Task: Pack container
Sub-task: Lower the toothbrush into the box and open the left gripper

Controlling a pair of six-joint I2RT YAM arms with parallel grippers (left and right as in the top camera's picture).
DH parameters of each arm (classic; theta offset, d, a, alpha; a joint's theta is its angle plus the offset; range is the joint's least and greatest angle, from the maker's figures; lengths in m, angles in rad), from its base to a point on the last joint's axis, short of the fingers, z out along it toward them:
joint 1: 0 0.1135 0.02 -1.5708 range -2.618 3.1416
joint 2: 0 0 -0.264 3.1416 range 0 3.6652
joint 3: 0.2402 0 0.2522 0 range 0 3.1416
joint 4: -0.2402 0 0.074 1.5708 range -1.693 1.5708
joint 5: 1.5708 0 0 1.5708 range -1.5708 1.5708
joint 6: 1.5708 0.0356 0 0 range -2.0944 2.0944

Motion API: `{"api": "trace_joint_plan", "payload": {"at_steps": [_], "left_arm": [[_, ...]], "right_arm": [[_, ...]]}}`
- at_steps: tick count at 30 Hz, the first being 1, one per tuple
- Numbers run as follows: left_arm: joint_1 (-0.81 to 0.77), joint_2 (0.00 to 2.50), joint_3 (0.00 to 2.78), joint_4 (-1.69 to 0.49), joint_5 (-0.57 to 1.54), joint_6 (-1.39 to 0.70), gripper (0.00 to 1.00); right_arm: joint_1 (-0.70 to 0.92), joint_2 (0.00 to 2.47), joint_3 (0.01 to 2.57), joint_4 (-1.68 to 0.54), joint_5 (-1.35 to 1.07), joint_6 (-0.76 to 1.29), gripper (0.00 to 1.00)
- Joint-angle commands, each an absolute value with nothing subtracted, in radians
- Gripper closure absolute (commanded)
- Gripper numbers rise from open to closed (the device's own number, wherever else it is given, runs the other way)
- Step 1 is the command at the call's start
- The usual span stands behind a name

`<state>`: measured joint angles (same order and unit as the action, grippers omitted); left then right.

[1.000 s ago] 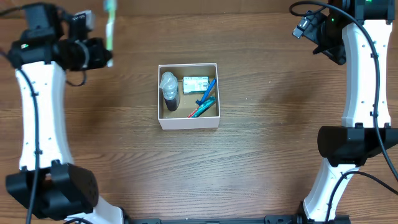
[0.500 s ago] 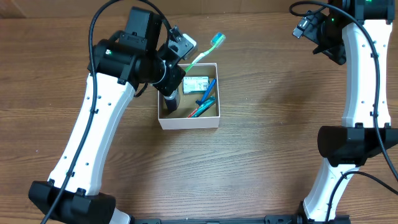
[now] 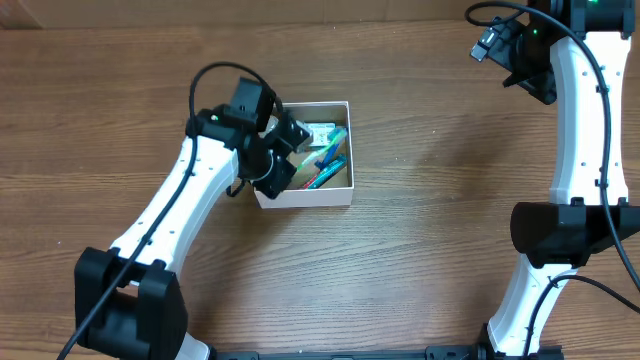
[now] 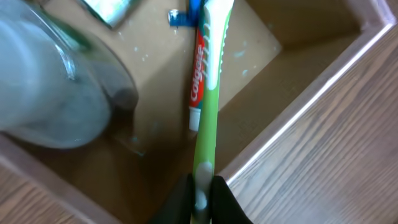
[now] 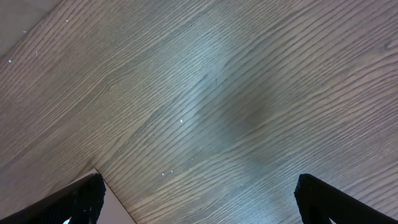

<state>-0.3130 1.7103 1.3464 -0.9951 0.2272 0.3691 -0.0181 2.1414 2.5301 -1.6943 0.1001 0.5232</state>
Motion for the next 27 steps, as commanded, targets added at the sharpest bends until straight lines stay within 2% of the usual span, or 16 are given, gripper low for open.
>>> {"api": "trace_joint_plan", "payload": {"at_steps": [1,7,12,16,23,27], "left_arm": [[-0.313,1.713,1.286,-0.935,0.228,0.366,0.87],[-0.313,1.713,1.280,-0.905,0.224,0.366,0.80],[-0.313,1.713,1.280,-0.896,0.224,0.358,0.55],[-0.313,1.713,1.299,-0.902,0.225,0.350,0.49],[-0.313,1.713,1.503,-1.039,0.224,0.290,0.47],[-0.313,1.713,1.531,-1.089,0.216,0.291,0.46]], "right_arm": [[-0.020,2.132,2.545,-1.692,0.099,0.523,0.00],[-0.020,2.132,2.545,-1.692,0.099,0.523,0.00],[-0.020,2.132,2.545,-1.692,0.099,0.523,0.00],[-0.020,2.132,2.545,-1.692,0.099,0.523,0.00],[-0.020,2.132,2.545,-1.692,0.099,0.523,0.00],[-0.020,2.132,2.545,-1.692,0.099,0.523,0.00]]}}
